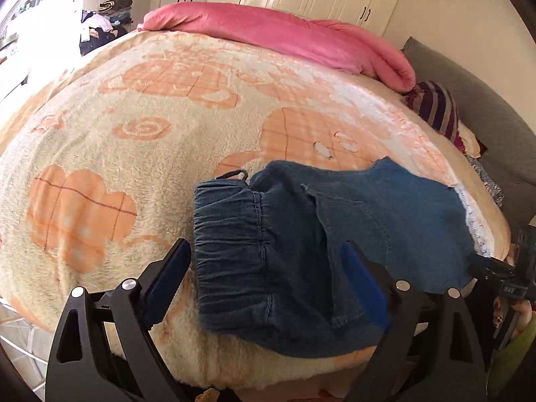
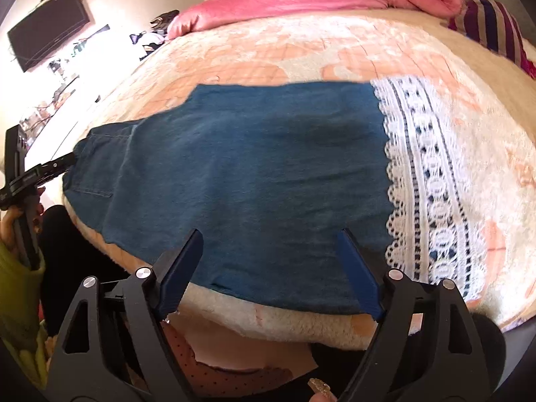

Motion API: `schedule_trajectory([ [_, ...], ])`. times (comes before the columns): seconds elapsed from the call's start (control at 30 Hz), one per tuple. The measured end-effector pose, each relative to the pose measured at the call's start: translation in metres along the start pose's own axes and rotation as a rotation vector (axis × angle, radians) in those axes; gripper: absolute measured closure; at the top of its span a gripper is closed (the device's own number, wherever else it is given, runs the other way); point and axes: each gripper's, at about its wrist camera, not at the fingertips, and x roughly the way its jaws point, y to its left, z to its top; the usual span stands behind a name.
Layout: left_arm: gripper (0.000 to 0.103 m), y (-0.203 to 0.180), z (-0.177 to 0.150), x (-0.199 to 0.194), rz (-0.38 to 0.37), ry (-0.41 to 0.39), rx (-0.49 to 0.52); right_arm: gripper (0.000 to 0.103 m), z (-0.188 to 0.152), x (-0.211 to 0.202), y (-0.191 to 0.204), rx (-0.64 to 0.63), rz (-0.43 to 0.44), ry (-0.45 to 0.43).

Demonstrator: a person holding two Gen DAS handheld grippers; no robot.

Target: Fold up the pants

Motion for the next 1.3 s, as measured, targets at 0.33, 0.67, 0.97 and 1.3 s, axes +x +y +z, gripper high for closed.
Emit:
schedule_trajectory([
  [0.33, 0.061, 0.015, 0.000, 0.000, 0.109, -0.025, 0.021, 0.018, -0.005, 0.005, 0.002, -0.002, 0.007, 0.005],
  [0.67, 0.051, -0.036, -0.008, -0.045, 0.207, -0.247, 0.157, 0.017, -0.008, -0.009, 0.006, 0.018, 0.015, -0.062],
  [0.97, 0.040, -0.134, -0.032, 0.000, -0.160, -0.044, 0.341, 0.017, -0.008, -0.006, 0.000, 0.057, 0.015, -0.046],
  [1.3, 0.033, -0.117, -0.043, 0.040, -0.184, 0.068, 0.291, 0.013, -0.011, 0.001, -0.010, 0.096, 0.048, -0.026],
])
